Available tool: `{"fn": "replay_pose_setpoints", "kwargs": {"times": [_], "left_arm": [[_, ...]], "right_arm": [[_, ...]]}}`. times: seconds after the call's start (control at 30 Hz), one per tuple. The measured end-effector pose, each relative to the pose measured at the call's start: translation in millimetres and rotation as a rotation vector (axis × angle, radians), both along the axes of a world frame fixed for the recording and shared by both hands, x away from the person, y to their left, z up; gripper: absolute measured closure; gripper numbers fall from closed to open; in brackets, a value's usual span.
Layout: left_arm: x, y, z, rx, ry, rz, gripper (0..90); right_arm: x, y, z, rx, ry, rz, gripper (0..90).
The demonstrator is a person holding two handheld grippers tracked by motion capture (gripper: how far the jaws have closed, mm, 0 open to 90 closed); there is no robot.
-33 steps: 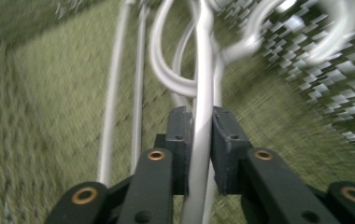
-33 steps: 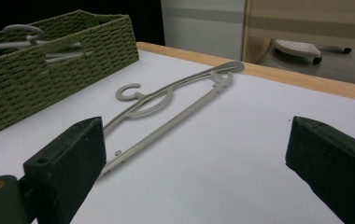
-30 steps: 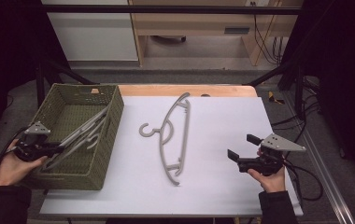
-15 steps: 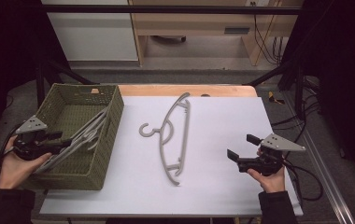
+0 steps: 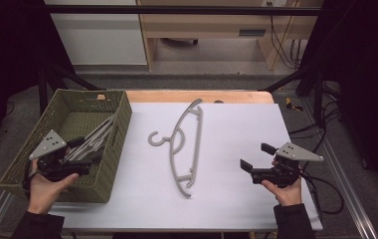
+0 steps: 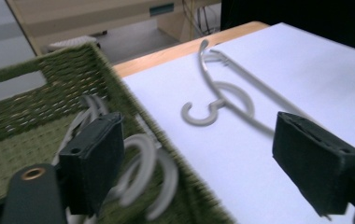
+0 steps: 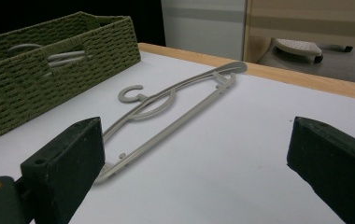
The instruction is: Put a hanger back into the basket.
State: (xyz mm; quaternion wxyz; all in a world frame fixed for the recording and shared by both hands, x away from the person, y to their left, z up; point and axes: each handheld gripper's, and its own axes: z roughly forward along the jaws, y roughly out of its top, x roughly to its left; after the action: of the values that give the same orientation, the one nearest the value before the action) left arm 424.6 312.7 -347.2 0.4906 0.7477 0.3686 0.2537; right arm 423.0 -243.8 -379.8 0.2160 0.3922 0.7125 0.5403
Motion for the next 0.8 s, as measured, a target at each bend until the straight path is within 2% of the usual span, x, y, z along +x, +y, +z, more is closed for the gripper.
{"fn": "replay_pose_setpoints", "kwargs": {"times": [0.13, 0.37, 0.47, 0.8], "left_arm": [[-7.4, -15.9, -7.0, -0.037, -0.015, -0.007, 10.8], [-12.4, -32.6, -22.9, -0.030, 0.000, -0.036, 9.7], [-13.4, -38.8, -25.6, -0.024, -0.015, -0.052, 9.5], [-12.6, -47.5, -31.6, -0.001, 0.005, -0.074, 7.5]], "right_arm": [[-0.6, 0.3, 0.5, 0.006, -0.005, -0.003, 4.1], [-0.5, 10.5, 0.1, -0.001, -0.008, 0.007, 4.2], [0.4, 21.3, -0.5, -0.009, 0.006, 0.010, 5.1], [6.3, 59.6, -11.2, -0.043, 0.043, 0.062, 5.3]]}}
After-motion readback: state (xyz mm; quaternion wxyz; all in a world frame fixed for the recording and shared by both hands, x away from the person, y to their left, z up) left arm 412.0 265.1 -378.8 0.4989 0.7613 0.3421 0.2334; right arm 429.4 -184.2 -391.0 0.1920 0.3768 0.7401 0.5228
